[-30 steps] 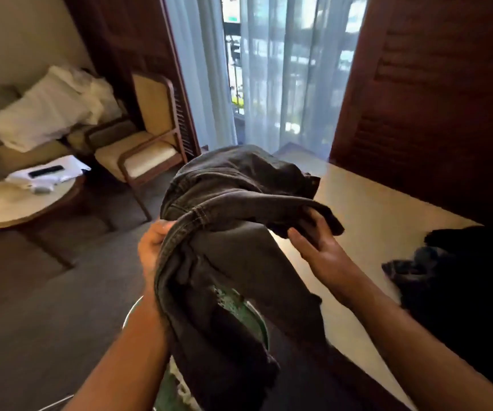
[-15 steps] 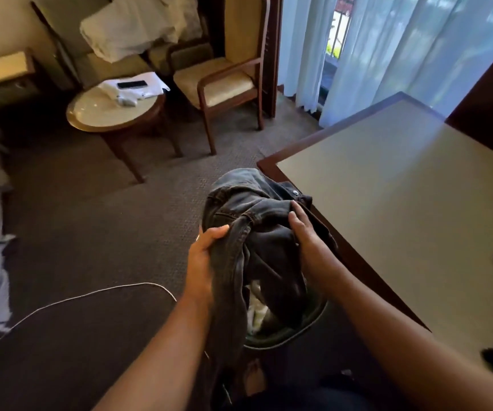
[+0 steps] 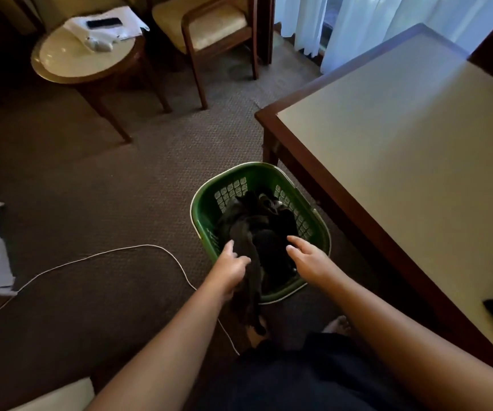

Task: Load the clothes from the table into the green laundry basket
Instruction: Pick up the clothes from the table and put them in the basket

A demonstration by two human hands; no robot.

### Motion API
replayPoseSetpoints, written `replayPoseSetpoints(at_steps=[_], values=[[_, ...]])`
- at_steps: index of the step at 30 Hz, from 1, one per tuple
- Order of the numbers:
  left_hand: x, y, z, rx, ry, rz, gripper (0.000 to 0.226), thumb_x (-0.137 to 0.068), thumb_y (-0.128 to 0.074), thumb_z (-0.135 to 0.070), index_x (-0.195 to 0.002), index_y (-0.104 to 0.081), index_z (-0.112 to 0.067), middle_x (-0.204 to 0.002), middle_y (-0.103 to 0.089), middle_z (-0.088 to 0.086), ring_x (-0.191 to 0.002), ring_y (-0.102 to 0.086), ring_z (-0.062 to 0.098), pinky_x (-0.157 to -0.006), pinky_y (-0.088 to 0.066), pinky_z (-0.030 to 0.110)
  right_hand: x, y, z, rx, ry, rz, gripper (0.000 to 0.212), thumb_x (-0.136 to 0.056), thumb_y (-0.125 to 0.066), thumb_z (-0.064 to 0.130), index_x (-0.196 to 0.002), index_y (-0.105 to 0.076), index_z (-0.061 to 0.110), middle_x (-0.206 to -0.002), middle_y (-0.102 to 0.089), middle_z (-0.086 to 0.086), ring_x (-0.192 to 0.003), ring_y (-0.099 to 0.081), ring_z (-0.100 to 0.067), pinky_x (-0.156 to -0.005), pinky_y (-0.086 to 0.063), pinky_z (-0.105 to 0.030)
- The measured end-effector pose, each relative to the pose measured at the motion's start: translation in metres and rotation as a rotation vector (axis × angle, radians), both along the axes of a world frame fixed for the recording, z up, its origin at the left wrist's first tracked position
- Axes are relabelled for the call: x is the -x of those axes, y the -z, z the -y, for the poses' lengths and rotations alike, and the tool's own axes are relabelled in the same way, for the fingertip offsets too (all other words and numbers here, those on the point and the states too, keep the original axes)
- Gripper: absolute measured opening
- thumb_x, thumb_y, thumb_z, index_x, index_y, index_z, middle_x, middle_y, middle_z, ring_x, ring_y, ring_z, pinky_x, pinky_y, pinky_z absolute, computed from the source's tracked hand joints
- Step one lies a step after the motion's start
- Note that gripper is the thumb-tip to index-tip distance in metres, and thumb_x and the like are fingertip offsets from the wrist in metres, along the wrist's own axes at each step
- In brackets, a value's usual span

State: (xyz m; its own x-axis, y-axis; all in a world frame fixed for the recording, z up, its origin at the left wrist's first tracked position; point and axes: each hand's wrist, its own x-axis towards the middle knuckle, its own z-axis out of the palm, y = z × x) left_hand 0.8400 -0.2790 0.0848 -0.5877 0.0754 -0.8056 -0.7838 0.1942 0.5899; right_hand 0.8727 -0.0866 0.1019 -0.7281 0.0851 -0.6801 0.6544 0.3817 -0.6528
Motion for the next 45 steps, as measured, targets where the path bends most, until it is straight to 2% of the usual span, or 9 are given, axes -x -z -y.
replayPoseSetpoints(at_steps=[10,16,18,23,28,33,35,39,45], values=[[-0.043,0.077,0.013,0.267,0.087,0.151,0.060,-0.090,-0.065,-0.033,-0.146,-0.046,-0.025,-0.129,-0.067,0.007,-0.115,-0.065,0.028,-0.106,-0.052,0.048,-0.034,0.092,0.039,0.038,-0.058,0.227,0.056,-0.105,-0.046,0.042,-0.155,-0.037,0.019,-0.157,-0.042,-0.003,-0.143,-0.042,-0.021,-0.112,-0.036,-0.034],[-0.062,0.100,0.022,0.333,0.064,0.261,0.096,-0.101,-0.060,-0.020,-0.165,0.010,-0.031,-0.174,-0.002,0.005,-0.157,-0.021,0.032,-0.121,-0.030,0.043,-0.047,0.135,0.070,0.213,0.101,0.451,0.068,-0.102,-0.052,0.041,-0.159,-0.017,0.034,-0.132,-0.060,-0.004,-0.096,-0.071,-0.021,-0.068,-0.055,-0.034],[-0.069,0.109,0.024,0.313,0.149,0.302,0.103,-0.100,-0.061,-0.021,-0.162,0.020,-0.035,-0.173,-0.014,0.010,-0.152,-0.031,0.034,-0.117,-0.034,0.044,-0.044,0.143,0.076,0.263,0.092,0.446,0.058,-0.102,-0.052,0.038,-0.152,-0.023,0.044,-0.128,-0.062,-0.002,-0.086,-0.074,-0.021,-0.063,-0.055,-0.035],[-0.070,0.118,0.018,0.233,-0.017,0.204,0.087,-0.085,-0.072,-0.036,-0.155,-0.021,-0.038,-0.128,-0.064,0.007,-0.105,-0.068,0.026,-0.087,-0.061,0.045,-0.019,0.144,0.092,0.304,0.128,0.391,0.042,-0.099,-0.058,0.026,-0.138,-0.045,0.037,-0.121,-0.066,0.001,-0.097,-0.070,-0.023,-0.086,-0.060,-0.043],[-0.041,0.104,0.001,0.047,-0.362,0.040,0.044,-0.092,-0.069,-0.015,-0.123,-0.050,-0.040,-0.125,-0.069,0.008,-0.108,-0.073,0.030,-0.090,-0.062,0.054,0.027,0.114,0.086,0.292,0.247,0.071,0.065,-0.082,-0.066,0.042,-0.144,-0.047,0.033,-0.137,-0.061,0.002,-0.127,-0.057,-0.019,-0.106,-0.049,-0.044],[0.016,0.079,-0.024,0.140,-0.074,-0.253,0.034,-0.095,-0.064,-0.021,-0.125,-0.057,-0.035,-0.113,-0.073,0.001,-0.106,-0.070,0.023,-0.093,-0.058,0.045,0.061,0.086,0.058,0.027,0.145,-0.394,0.037,-0.099,-0.051,0.053,-0.097,-0.065,0.018,-0.097,-0.065,-0.002,-0.092,-0.064,-0.014,-0.082,-0.055,-0.035],[0.030,0.082,-0.026,0.272,0.120,-0.207,0.037,-0.099,-0.057,-0.020,-0.136,-0.057,-0.025,-0.117,-0.070,0.002,-0.112,-0.066,0.025,-0.096,-0.054,0.038,0.062,0.106,0.040,-0.098,-0.062,-0.334,0.029,-0.103,-0.049,0.040,-0.102,-0.065,0.016,-0.099,-0.064,-0.004,-0.094,-0.063,-0.019,-0.080,-0.053,-0.036],[0.028,0.088,-0.022,0.403,0.392,-0.058,0.048,-0.099,-0.053,-0.015,-0.146,-0.052,-0.015,-0.131,-0.063,0.009,-0.128,-0.056,0.031,-0.107,-0.047,0.038,0.033,0.147,0.009,-0.402,-0.711,0.285,0.049,-0.104,-0.043,0.027,-0.152,-0.039,0.021,-0.157,-0.036,-0.009,-0.145,-0.030,-0.039,-0.114,-0.036,-0.052],[0.011,0.075,-0.031,0.344,0.405,-0.158,0.055,-0.104,-0.043,-0.008,-0.157,-0.043,-0.023,-0.153,-0.052,0.006,-0.134,-0.054,0.026,-0.101,-0.046,0.029,0.001,0.110,0.001,-0.269,-0.328,0.002,0.056,-0.105,-0.047,0.025,-0.157,-0.030,0.011,-0.163,-0.032,-0.008,-0.152,-0.025,-0.023,-0.122,-0.026,-0.037]])
